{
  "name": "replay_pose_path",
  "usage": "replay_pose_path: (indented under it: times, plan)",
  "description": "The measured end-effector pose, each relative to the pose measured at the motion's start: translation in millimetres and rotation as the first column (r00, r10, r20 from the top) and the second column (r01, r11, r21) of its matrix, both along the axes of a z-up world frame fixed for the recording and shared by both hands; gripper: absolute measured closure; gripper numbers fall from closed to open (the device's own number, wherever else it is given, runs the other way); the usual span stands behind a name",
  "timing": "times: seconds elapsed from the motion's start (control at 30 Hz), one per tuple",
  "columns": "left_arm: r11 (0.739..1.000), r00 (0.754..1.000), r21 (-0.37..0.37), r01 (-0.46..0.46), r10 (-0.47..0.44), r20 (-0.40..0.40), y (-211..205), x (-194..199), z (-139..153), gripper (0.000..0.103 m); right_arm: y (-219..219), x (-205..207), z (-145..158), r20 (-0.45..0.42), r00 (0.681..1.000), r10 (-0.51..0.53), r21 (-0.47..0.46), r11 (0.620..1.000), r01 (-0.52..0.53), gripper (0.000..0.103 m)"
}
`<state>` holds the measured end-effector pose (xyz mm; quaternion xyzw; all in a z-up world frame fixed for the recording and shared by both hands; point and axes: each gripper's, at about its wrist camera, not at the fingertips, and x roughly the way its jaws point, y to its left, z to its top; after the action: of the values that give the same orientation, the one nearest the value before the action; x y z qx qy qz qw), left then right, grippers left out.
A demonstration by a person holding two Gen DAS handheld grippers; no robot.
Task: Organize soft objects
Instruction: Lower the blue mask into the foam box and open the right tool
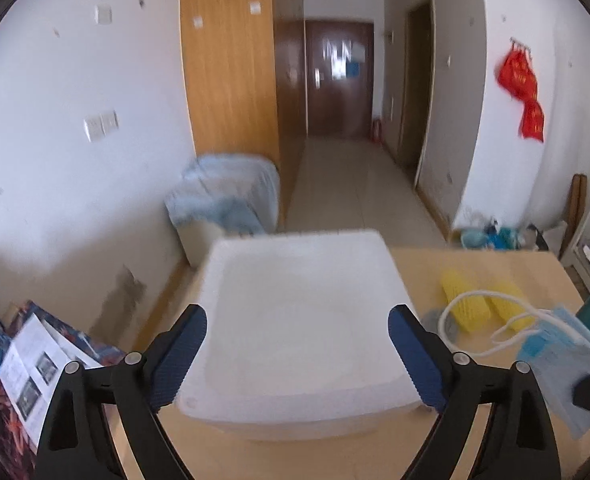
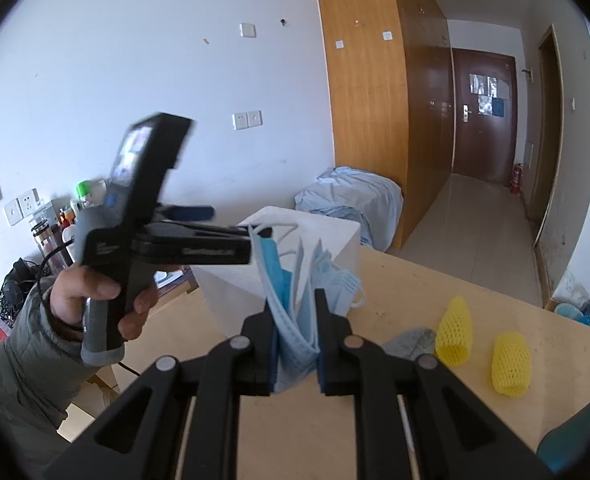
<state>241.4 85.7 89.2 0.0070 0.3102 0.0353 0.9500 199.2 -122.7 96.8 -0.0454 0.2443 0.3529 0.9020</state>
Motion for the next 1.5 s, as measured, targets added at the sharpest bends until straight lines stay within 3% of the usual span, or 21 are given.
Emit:
replay_pose_path:
  times: [0.13, 0.3, 0.43, 0.7, 0.97, 1.4, 1.5]
  plan:
    - [1.000, 1.000, -0.014, 0.007, -0.007, 0.009, 2.7, -14.3, 2.8, 0.009, 4.0, -0.3, 1.0, 0.002, 1.000, -0.001, -0.004, 1.000, 0.001, 0.085]
    - [0.994, 0.990, -0.066, -0.088, 0.094, 0.102, 34.2, -57.8, 0.3, 0.008, 18.7, 0.5, 3.8, 0.012, 0.999, 0.033, -0.020, 0.999, -0.033, 0.085]
    - [0.991, 0.985, -0.072, -0.117, 0.125, 0.117, 49.8, -85.8, -4.6, 0.006, 37.1, 8.0, 4.2, 0.004, 0.998, 0.070, -0.037, 0.997, -0.070, 0.085]
    - [0.983, 0.954, -0.093, -0.157, 0.175, 0.245, 60.2, -139.7, -1.9, 0.000, 69.9, 29.7, 4.4, -0.013, 0.991, 0.131, -0.056, 0.990, -0.132, 0.085]
    - [0.974, 0.949, -0.127, -0.189, 0.215, 0.232, 74.6, -141.5, -12.0, 0.000, 100.0, 60.7, -11.6, -0.093, 0.984, 0.149, -0.084, 0.984, -0.157, 0.085]
    - [0.971, 0.952, -0.139, -0.195, 0.221, 0.210, 72.5, -135.8, -20.4, 0.000, 115.3, 88.2, -36.4, -0.147, 0.981, 0.130, -0.097, 0.985, -0.146, 0.085]
    - [0.972, 0.955, -0.133, -0.192, 0.217, 0.202, 70.7, -135.2, -20.9, 0.000, 115.4, 89.0, -39.7, -0.159, 0.980, 0.121, -0.097, 0.986, -0.137, 0.080]
